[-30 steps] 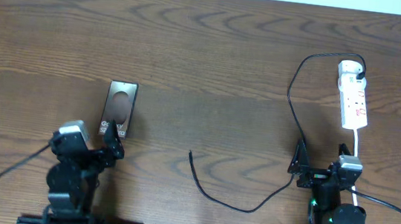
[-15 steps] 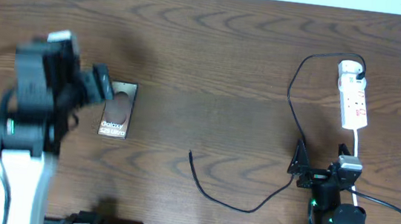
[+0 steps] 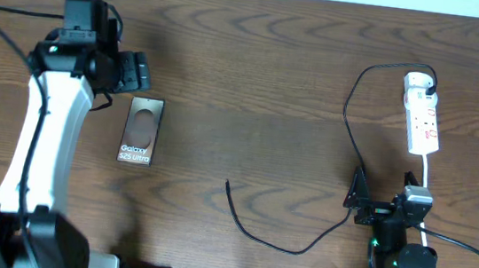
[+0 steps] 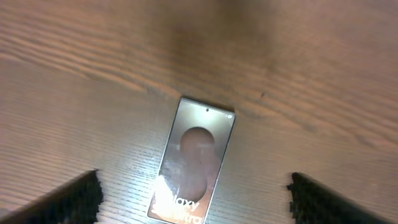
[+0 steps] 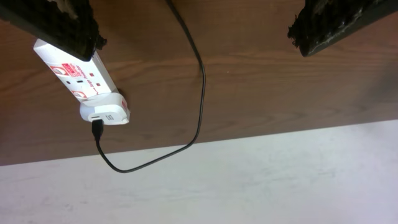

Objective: Plug charger to phone and switch on socket
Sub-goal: 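Move the left gripper forward over the silver phone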

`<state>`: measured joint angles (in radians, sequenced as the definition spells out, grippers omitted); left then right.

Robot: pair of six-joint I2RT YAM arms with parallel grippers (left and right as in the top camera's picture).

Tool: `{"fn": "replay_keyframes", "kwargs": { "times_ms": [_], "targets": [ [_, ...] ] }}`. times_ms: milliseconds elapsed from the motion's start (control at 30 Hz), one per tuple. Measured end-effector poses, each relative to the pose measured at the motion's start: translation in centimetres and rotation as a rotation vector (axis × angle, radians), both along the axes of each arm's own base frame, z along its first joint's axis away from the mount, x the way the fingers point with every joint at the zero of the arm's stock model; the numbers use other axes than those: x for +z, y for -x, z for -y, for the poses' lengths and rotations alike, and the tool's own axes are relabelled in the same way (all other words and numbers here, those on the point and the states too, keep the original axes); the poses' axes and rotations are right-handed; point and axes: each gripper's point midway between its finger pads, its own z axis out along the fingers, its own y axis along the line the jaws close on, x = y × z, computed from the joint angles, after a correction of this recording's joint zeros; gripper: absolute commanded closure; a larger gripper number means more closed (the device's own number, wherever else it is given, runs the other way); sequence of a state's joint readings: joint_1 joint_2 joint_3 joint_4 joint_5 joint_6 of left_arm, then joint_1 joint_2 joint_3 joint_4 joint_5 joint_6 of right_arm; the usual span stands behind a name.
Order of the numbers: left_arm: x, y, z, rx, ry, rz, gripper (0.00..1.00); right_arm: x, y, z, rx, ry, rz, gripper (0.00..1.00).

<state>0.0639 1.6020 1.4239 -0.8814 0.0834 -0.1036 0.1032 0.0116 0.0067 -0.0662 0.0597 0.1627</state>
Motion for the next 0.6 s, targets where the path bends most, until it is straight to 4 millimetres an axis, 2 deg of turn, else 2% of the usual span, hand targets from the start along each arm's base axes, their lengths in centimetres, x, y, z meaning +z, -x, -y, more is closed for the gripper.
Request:
{"fn": "replay_keyframes", "kwargs": {
  "times_ms": [200, 333, 467, 600],
  "targets": [
    [-4.4, 0.9, 0.3, -0.005, 0.026, -0.163, 0.02, 0.0, 0.0, 0.0, 0.0, 0.0, 0.0, 0.01],
    [-6.5, 1.0, 0.3, -0.005, 0.03, -0.229, 0.02, 0.0, 0.0, 0.0, 0.0, 0.0, 0.0, 0.01],
    [-8.7, 1.9, 0.4, -0.031, 0.029, -0.321, 0.02, 0.0, 0.0, 0.0, 0.0, 0.0, 0.0, 0.01],
    [-10.2, 2.4, 0.4, -0.075, 0.023, -0.378, 0.02, 0.0, 0.0, 0.0, 0.0, 0.0, 0.0, 0.01]
  ]
}}
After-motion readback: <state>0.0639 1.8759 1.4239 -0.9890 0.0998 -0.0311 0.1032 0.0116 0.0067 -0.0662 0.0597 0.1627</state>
